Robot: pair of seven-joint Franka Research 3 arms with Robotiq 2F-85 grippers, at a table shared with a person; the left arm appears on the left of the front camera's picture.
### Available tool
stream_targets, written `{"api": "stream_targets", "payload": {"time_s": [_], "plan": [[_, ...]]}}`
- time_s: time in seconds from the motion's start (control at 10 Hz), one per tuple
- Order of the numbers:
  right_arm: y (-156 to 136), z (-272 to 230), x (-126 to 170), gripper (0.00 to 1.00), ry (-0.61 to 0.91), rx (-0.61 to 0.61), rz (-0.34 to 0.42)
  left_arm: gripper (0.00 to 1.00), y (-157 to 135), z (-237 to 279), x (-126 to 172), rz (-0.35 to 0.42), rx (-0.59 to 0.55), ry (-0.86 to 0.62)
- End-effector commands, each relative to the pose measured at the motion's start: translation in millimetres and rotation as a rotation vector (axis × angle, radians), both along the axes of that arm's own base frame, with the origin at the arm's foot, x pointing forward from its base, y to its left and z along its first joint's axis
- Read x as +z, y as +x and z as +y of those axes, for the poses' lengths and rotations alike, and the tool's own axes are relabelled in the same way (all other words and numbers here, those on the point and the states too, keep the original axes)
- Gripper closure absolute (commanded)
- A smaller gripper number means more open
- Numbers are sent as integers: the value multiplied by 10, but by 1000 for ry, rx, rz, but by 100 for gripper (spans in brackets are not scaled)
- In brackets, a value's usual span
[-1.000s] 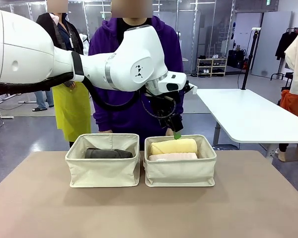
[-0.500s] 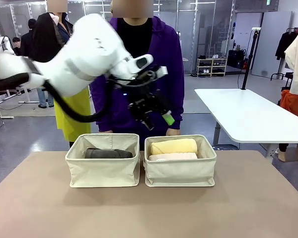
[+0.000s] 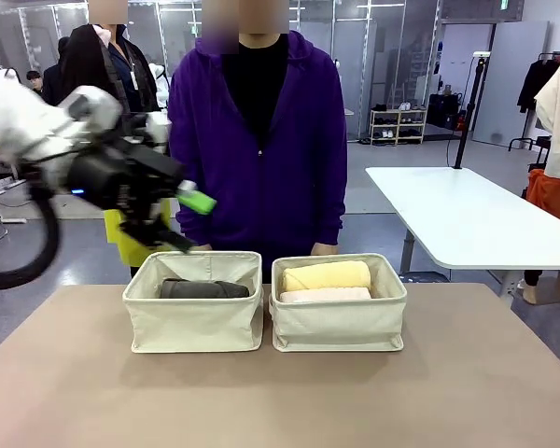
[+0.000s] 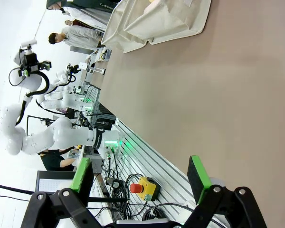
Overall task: Divide the towels into two baskets.
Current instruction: Pick up one hotel-folded towel from the bottom of the table and place it in the Fabric basket indicated by the person.
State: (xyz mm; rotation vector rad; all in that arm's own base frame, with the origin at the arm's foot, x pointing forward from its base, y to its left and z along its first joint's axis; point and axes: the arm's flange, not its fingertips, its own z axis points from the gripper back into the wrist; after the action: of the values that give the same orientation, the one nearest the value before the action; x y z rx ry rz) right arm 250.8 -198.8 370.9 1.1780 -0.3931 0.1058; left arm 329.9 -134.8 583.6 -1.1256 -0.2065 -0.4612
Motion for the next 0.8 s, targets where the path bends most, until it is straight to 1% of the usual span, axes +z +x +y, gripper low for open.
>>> {"api": "stream_targets", "payload": {"time_s": [0.0, 0.1, 0.2, 0.3, 0.6, 0.7], "plan": [[-27, 17, 37, 0, 7, -2, -5, 0, -323, 711, -71, -16, 96, -154], [-27, 17, 37, 0, 7, -2, -5, 0, -508, 1036, -127, -20, 139, -224], [-27, 17, 37, 0, 7, -2, -5, 0, -687, 1347, -183, -33, 210, -282], [-27, 17, 37, 0, 7, -2, -5, 0, -862, 1666, -268, -22, 294, -333], [-27, 17, 37, 0, 7, -2, -5, 0, -1182, 2336, -489, -22, 527, -403], [-27, 17, 37, 0, 7, -2, -5, 0, -1258, 2475, -551, -26, 577, -426]]}}
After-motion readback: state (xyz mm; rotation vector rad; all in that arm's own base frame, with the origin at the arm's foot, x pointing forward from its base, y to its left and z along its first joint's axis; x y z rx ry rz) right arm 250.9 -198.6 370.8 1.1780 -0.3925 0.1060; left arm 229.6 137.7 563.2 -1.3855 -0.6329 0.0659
